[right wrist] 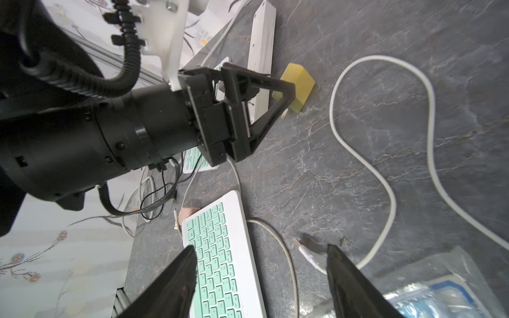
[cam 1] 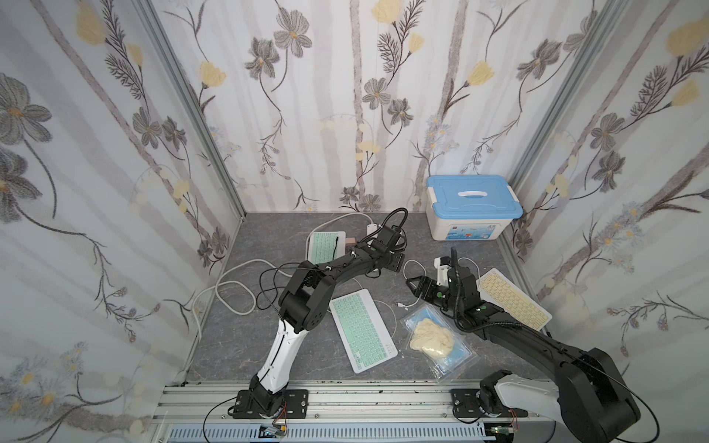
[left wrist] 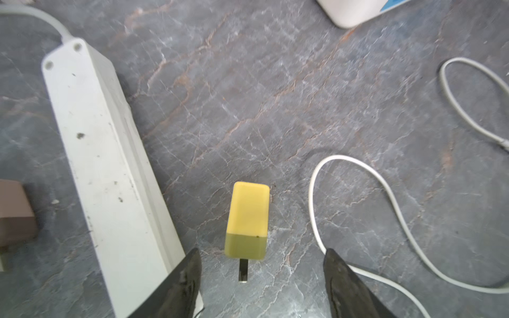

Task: Unplug the wireless keyboard
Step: Place the plug at the center of the board, then pick up the keyboard from the center of the board.

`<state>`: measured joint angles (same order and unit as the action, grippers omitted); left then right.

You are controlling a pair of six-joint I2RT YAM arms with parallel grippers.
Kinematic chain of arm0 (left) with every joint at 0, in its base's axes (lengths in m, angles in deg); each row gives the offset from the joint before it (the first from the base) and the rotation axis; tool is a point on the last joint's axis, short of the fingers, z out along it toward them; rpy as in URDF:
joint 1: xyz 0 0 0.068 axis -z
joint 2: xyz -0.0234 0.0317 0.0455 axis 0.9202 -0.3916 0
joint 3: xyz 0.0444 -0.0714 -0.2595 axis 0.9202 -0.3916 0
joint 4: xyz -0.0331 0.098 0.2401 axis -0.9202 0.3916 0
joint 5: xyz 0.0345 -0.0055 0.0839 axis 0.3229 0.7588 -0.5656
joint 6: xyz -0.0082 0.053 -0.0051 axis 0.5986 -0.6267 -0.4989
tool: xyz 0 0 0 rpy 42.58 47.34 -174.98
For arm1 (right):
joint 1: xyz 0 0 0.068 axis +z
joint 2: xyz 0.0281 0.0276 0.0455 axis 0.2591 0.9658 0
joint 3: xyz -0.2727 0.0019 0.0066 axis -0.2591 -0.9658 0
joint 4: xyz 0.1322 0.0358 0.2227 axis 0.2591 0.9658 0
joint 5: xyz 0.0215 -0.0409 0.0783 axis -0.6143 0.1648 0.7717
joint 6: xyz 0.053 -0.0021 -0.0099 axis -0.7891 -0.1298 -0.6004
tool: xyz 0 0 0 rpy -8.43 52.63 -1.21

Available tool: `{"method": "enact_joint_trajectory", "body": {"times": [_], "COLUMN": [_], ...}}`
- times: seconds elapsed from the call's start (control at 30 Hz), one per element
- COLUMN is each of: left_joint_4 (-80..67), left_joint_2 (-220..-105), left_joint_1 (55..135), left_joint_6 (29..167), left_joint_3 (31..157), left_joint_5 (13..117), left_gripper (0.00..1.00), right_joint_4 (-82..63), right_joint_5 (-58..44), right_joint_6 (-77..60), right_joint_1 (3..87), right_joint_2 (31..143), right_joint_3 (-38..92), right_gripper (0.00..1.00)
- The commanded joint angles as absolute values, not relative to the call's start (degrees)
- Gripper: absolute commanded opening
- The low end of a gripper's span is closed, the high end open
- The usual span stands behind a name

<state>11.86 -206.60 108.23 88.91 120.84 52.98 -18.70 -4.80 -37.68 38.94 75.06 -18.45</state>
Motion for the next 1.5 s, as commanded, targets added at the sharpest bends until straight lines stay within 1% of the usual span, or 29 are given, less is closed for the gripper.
{"method": "enact_joint_trajectory", "body": {"times": [0.0, 0.1, 0.23, 0.33, 0.43, 0.57, 0.77, 1.0, 1.1, 1.27, 1.33, 1.4, 1.47], "left_joint_4": [12.0, 11.8, 12.1, 13.1, 15.7, 15.8, 18.5, 20.5, 21.2, 25.5, 27.0, 27.3, 27.3], "left_joint_2": [-204.2, -201.7, -200.7, -202.1, -204.9, -208.7, -213.7, -217.3, -218.8, -223.7, -225.5, -226.1, -226.0], "left_joint_1": [108.5, 109.5, 112.2, 114.7, 116.6, 117.7, 120.4, 121.9, 122.2, 123.1, 123.5, 123.7, 123.9], "left_joint_6": [89.6, 89.6, 88.4, 90.8, 96.9, 105.8, 110.3, 114.2, 115.0, 115.1, 115.4, 116.0, 116.3], "left_joint_3": [120.3, 118.5, 116.8, 117.8, 120.7, 124.0, 130.4, 134.2, 135.8, 142.5, 144.9, 145.5, 145.0], "left_joint_5": [52.7, 54.9, 62.9, 63.7, 60.4, 60.3, 57.7, 55.2, 54.4, 53.5, 52.9, 51.9, 49.9], "left_gripper": [0.72, 0.71, 0.71, 0.70, 0.70, 0.68, 0.66, 0.58, 0.57, 0.51, 0.46, 0.39, 0.28], "right_joint_4": [-15.1, -12.3, -8.6, -7.7, -7.5, -8.2, -8.0, -7.4, -7.4, -7.2, -7.1, -7.0, -6.9], "right_joint_5": [-6.5, -7.0, -10.0, -10.7, -9.9, -9.3, -9.4, -9.7, -9.4, -9.3, -9.4, -9.4, -9.4], "right_joint_6": [-34.9, -33.1, -31.7, -31.1, -30.9, -31.2, -32.0, -32.4, -32.5, -32.7, -32.7, -32.9, -32.9], "right_joint_1": [36.5, 33.1, 28.4, 24.6, 21.7, 20.1, 19.1, 18.6, 18.5, 18.5, 18.5, 18.5, 18.5], "right_joint_2": [72.2, 68.5, 63.9, 61.9, 61.0, 59.9, 57.9, 57.0, 56.5, 55.6, 55.2, 54.8, 54.4], "right_joint_3": [-18.8, -19.7, -21.3, -23.2, -24.7, -26.7, -28.3, -28.9, -29.2, -29.3, -29.4, -29.5, -29.9], "right_gripper": [0.75, 0.75, 0.78, 0.80, 0.80, 0.80, 0.80, 0.80, 0.80, 0.80, 0.80, 0.80, 0.81]}}
